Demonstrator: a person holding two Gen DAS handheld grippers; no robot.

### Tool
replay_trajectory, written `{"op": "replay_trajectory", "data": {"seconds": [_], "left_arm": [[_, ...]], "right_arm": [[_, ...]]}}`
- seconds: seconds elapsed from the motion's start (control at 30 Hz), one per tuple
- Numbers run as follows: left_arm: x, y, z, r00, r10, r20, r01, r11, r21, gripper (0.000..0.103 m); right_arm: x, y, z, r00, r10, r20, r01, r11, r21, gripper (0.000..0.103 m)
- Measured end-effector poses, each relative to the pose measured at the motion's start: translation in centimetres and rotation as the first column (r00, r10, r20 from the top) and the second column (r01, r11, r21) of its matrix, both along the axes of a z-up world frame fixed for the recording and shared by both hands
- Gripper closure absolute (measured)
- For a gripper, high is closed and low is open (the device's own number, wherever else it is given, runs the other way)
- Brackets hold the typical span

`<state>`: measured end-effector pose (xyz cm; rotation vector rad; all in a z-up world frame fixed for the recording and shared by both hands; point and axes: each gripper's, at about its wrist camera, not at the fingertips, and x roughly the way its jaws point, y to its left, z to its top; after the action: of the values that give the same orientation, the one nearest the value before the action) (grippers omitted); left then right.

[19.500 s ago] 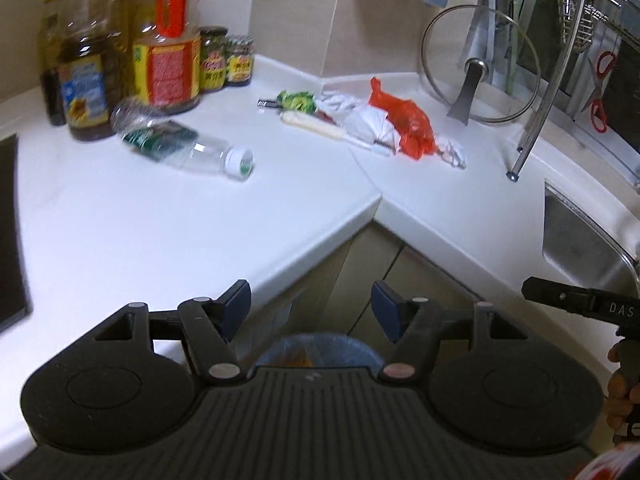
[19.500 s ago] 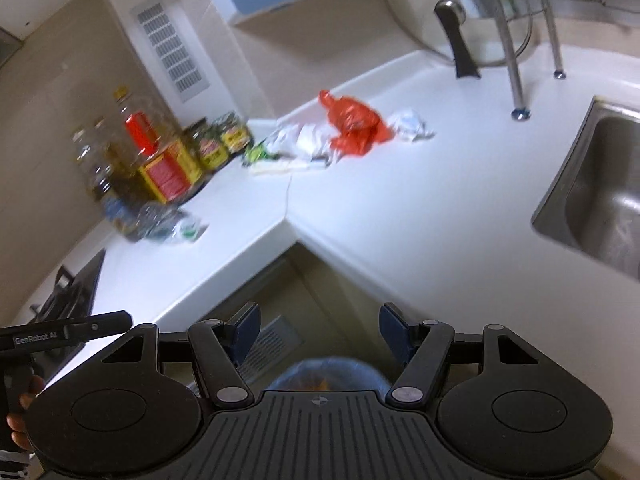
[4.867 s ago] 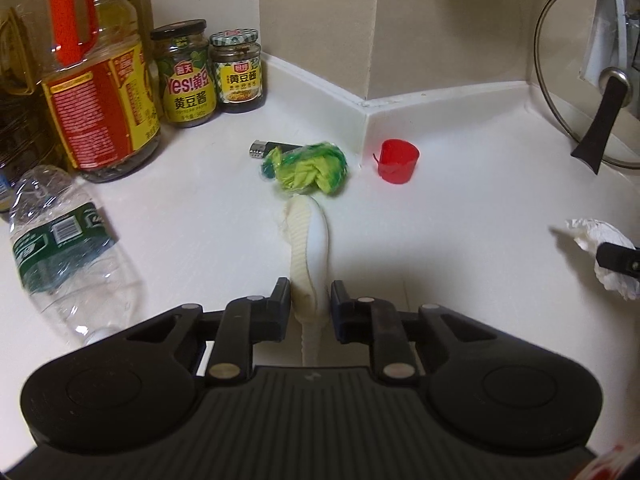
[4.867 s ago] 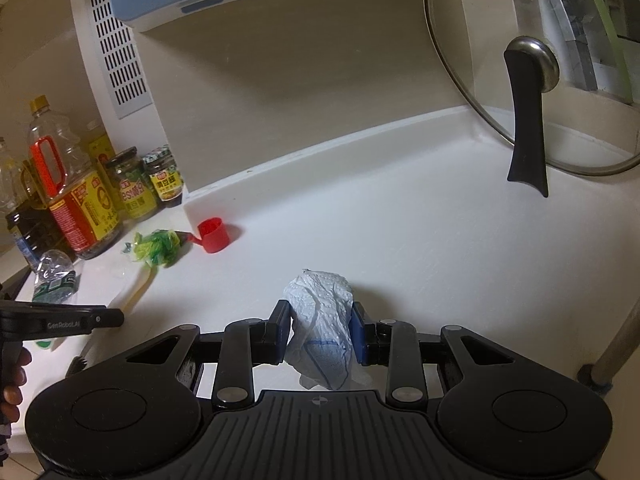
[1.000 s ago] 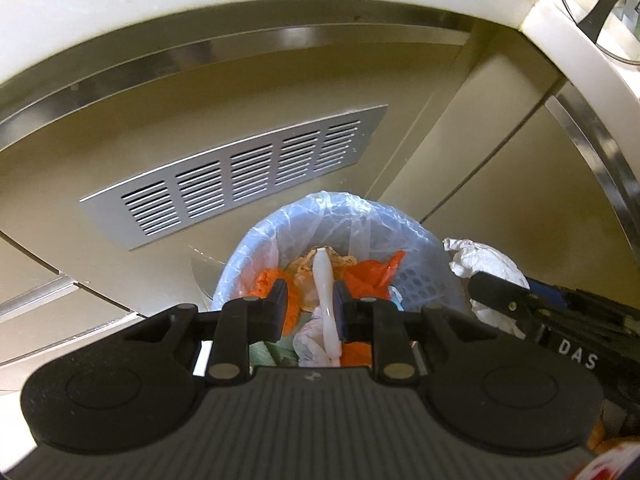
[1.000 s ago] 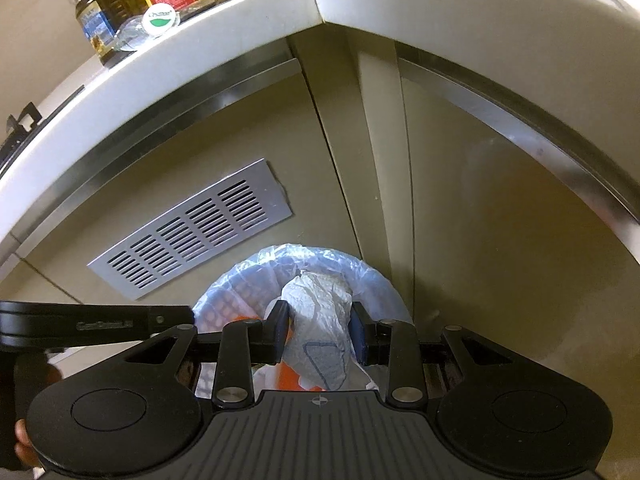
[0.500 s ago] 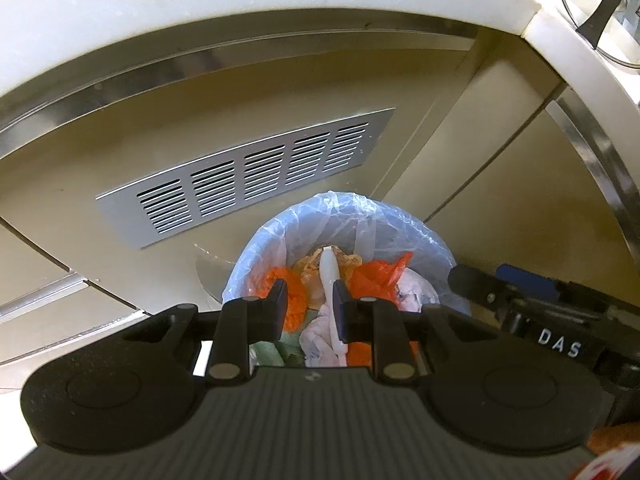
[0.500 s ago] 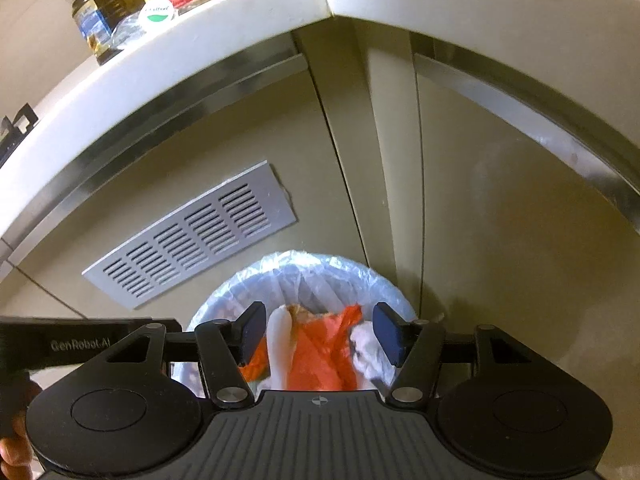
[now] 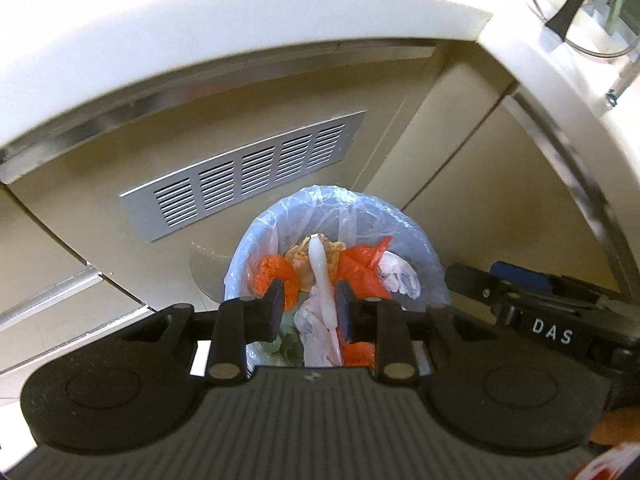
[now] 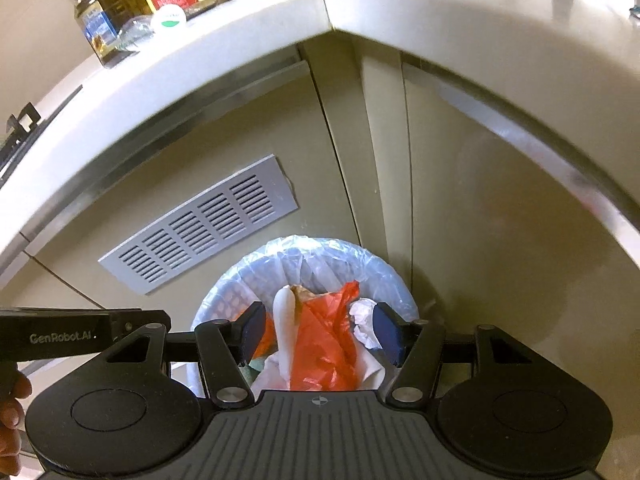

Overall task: Collect trash
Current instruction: 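Raise both tools back up toward the counter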

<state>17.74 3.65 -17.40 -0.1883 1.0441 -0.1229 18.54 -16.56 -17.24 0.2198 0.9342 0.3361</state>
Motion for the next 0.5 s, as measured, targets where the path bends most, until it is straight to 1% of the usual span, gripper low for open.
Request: {"op": "replay_trajectory", "data": {"seconds": [0.1, 0.17, 0.3, 0.37, 0.5], "left_arm": [[-1.0, 0.2, 1.3, 1.000, -0.016, 0.015, 0.017, 1.000, -0.001, 0.077], [-1.8, 0.5, 2.2, 0.999, -0.028, 0.027, 0.028, 1.000, -0.005, 0.070], [-3.4, 1.3, 4.2, 0.997, -0.053, 0.063, 0.054, 0.999, -0.009, 0.069], [-4.2, 1.8, 5.3, 0.995, -0.061, 0.079, 0.062, 0.998, -0.014, 0.065], [-5.7, 2.8, 7.3, 0.990, -0.074, 0.121, 0.077, 0.997, -0.022, 0.062]], "right_arm": [[-1.0, 0.2, 1.2, 1.000, -0.007, 0.013, 0.007, 1.000, 0.004, 0.044], [-1.8, 0.3, 2.2, 1.000, -0.008, 0.021, 0.008, 1.000, 0.010, 0.044], [-3.3, 0.6, 4.1, 0.999, -0.007, 0.032, 0.006, 1.000, 0.030, 0.043], [-4.1, 0.6, 5.2, 0.999, -0.008, 0.040, 0.007, 0.999, 0.039, 0.043], [-5.6, 0.6, 7.4, 0.998, -0.019, 0.067, 0.016, 0.999, 0.048, 0.043]]}}
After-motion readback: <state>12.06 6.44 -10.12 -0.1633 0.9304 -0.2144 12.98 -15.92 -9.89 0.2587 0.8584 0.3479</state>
